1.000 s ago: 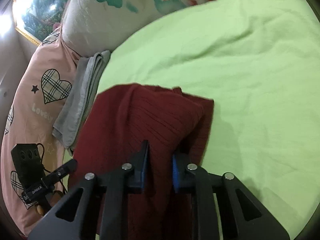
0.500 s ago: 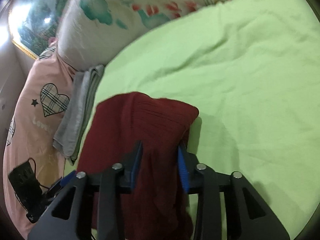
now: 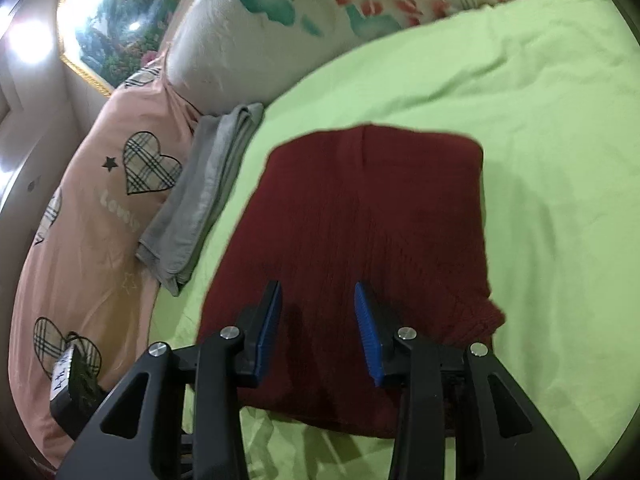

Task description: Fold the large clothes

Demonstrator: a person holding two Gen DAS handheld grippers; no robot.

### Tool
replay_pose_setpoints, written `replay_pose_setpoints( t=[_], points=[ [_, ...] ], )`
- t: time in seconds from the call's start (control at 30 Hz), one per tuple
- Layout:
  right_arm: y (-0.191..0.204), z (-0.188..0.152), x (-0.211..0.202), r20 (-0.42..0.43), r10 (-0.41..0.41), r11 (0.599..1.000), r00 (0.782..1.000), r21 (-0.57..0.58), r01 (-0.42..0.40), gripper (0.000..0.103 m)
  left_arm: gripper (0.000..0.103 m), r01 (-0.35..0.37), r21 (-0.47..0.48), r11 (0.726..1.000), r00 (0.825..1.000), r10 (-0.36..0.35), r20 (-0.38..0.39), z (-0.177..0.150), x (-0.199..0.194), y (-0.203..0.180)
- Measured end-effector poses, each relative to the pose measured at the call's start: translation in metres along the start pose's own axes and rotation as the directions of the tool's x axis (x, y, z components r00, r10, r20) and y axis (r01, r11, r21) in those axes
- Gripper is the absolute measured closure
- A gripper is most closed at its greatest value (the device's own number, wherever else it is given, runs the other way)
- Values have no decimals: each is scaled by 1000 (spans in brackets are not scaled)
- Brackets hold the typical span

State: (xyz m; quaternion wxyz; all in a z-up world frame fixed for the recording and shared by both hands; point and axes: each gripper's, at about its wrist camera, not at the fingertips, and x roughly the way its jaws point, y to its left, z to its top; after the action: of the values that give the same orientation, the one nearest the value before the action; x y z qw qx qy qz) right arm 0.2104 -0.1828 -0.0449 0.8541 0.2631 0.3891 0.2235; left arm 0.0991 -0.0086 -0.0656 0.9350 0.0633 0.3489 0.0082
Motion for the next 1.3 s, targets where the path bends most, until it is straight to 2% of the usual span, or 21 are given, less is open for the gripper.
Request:
replay_pose_setpoints(
  t=[0.03, 0.1, 0.17, 0.23, 0.33, 0.4, 0.43, 0.5, 0.53, 0.63, 0.7, 0.73, 0.8, 0.83, 0.9, 0.93, 0.97, 1.03, 1.1, 1.2, 1.3],
  points=[
    [-2, -2, 2, 1, -14, 1000, 1000, 2, 14, 64, 47, -11, -3, 1000, 1000, 11, 17, -1, 0, 1],
    [-11, -7, 6, 2, -40, 999, 999, 18, 40, 67, 79, -20, 0, 1000, 1000, 20, 22, -6, 1, 3],
    [-24, -11, 8, -2, -30, 999, 1000, 40, 30, 73, 80, -23, 11, 1000, 1000, 23, -10, -13, 9, 6],
    [-31, -14, 8, -1, -40, 998, 999, 49, 40, 90, 80, 1, 1, 1000, 1000, -1, -29, -17, 14, 11],
    [-36, -13, 6, -3, -23, 998, 1000, 60, 23, 91, 77, 100, -7, 995, 994, -100, -40, -15, 7, 18],
    [-34, -12, 1, -9, -10, 998, 1000, 54, 10, 88, 71, 221, 10, 975, 975, -220, -37, -13, -7, 27],
    [-32, -12, -4, -12, -9, 999, 1000, 47, 9, 88, 71, 287, 25, 958, 958, -286, -23, -12, -17, 34],
    [-24, -12, -15, -3, 10, 1000, 1000, 20, -10, 87, 68, 419, 50, 907, 908, -419, 9, -6, -36, 51],
    [-21, -12, -20, 5, 28, 1000, 1000, 3, -28, 87, 68, 455, 51, 889, 889, -457, 25, -1, -41, 57],
    [-7, -11, -25, 7, 79, 996, 997, -39, -79, 87, 67, 583, 46, 811, 809, -585, 56, 32, -38, 71],
    [0, -9, -21, 4, 97, 994, 995, -47, -97, 87, 70, 614, 74, 786, 783, -619, 71, 53, -26, 66],
    [2, -8, -19, 4, 95, 994, 995, -45, -95, 87, 70, 648, 89, 757, 755, -653, 57, 61, -18, 62],
    [0, -5, -15, 4, 82, 996, 997, -32, -82, 87, 70, 728, 108, 677, 682, -732, -6, 70, 3, 50],
    [-3, -3, -14, 5, 76, 997, 997, -23, -76, 87, 73, 753, 117, 648, 656, -754, -48, 70, 14, 43],
    [-14, -1, -10, -2, 62, 998, 998, 1, -62, 87, 91, 743, 105, 661, 669, -728, -149, 61, 45, 28],
    [-19, -1, -7, -14, 41, 999, 999, 11, -41, 87, 92, 737, 100, 668, 674, -716, -183, 53, 58, 24],
    [-26, -1, -3, -33, 17, 1000, 999, 21, -16, 87, 103, 728, 93, 679, 683, -705, -192, 45, 67, 23],
    [-41, -5, 8, -67, 2, 999, 998, 52, 1, 94, 103, 748, 51, 662, 659, -730, -182, 36, 72, 25],
    [-53, -7, 11, -57, 12, 997, 998, 80, -7, 103, 103, 743, 27, 668, 662, -730, -172, 32, 74, 27],
    [-61, -8, 9, -47, 41, 994, 998, 105, -36, 103, 103, 725, 23, 688, 682, -713, -166, 31, 71, 25],
    [-57, -10, 6, -49, 13, 996, 999, 85, -9, 103, 103, 698, 27, 716, 709, -685, -166, 29, 68, 19]
  ],
)
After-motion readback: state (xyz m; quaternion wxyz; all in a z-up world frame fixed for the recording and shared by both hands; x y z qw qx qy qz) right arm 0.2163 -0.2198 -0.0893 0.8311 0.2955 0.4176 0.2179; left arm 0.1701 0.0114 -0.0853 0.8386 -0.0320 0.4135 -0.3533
